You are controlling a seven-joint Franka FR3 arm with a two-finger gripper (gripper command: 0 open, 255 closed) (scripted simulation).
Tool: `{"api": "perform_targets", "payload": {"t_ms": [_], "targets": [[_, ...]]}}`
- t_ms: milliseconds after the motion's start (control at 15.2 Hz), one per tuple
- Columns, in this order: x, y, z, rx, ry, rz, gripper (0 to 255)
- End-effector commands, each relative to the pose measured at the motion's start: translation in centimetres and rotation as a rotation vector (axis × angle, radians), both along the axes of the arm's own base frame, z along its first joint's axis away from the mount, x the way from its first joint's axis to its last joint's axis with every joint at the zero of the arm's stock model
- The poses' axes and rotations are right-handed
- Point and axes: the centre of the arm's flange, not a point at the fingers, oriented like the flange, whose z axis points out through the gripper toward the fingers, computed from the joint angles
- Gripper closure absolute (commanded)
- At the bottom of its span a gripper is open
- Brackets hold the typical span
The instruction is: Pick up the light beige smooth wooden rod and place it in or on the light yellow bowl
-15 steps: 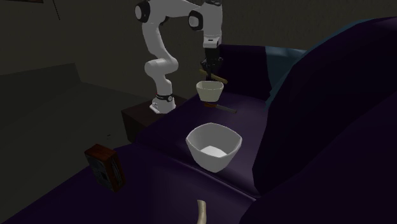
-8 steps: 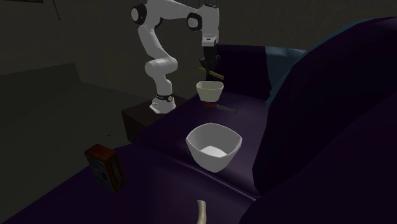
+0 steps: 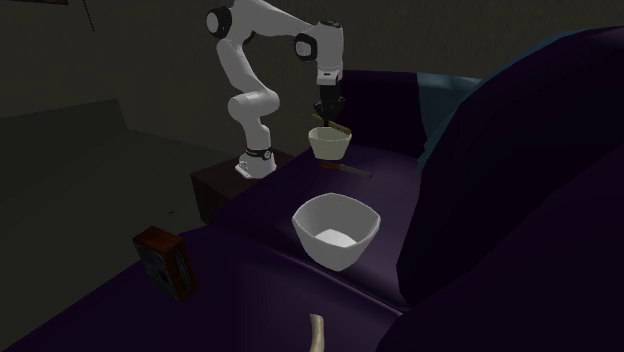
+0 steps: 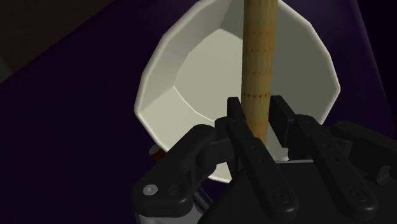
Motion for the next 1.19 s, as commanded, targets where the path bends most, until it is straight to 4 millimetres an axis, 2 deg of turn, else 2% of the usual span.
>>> {"api": "perform_targets", "payload": {"t_ms": [0,264,792,858,1122], "targets": [[-0.1,0.0,-1.0,0.0,-0.001,0.0,255],[-0.1,0.0,-3.1,0.0,-0.001,0.0,255],[-0.1,0.0,-3.3,0.0,-0.001,0.0,255],[-0.1,0.0,-3.2,0.0,-0.001,0.0,0],[-0.1,0.0,-3.2,0.0,-0.001,0.0,0]]}}
